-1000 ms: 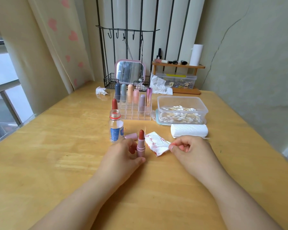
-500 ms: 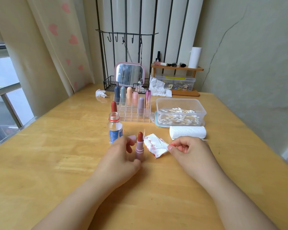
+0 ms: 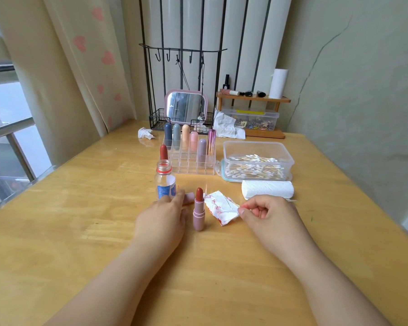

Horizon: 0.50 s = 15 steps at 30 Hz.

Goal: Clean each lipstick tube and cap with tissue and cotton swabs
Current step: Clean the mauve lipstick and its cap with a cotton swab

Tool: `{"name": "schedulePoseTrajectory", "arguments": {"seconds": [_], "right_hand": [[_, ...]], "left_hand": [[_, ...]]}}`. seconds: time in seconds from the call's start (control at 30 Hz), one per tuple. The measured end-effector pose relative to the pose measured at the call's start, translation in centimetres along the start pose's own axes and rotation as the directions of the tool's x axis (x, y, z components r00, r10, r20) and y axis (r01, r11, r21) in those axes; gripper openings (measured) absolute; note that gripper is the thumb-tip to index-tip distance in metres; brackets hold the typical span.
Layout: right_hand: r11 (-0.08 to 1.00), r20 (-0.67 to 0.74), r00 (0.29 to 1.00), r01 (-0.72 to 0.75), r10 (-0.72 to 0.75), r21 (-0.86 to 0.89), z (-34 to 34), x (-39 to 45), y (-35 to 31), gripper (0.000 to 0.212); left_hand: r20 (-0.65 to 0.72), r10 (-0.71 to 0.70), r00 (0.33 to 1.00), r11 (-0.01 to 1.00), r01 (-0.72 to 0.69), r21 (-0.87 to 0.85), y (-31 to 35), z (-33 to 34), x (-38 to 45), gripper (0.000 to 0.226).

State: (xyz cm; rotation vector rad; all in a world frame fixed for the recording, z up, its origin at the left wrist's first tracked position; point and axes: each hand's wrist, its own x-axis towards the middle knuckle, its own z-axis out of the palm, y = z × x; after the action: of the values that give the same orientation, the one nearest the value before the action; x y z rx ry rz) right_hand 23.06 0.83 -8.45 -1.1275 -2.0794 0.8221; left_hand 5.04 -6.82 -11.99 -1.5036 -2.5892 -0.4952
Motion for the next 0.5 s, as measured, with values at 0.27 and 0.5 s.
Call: {"name": "schedulePoseTrajectory", "arguments": {"seconds": [0.27,0.5], "right_hand": [[1.0,0.008,1.0,-0.003,0.003,0.02,0.17,-0.07,-0.02,0.022],[1.0,0.012,1.0,-0.002,0.002,0.015,0.42,-0.15,-0.26,0.021]], "left_hand": [[-0.061,-0.097,0.993,0.989,0.089,-0.117,-0.01,0.11,0.57,0.017],[-0.054,-0.109,0.993,0.991,0.104,-0.088,0.32,-0.19,0.48,0.017]]}}
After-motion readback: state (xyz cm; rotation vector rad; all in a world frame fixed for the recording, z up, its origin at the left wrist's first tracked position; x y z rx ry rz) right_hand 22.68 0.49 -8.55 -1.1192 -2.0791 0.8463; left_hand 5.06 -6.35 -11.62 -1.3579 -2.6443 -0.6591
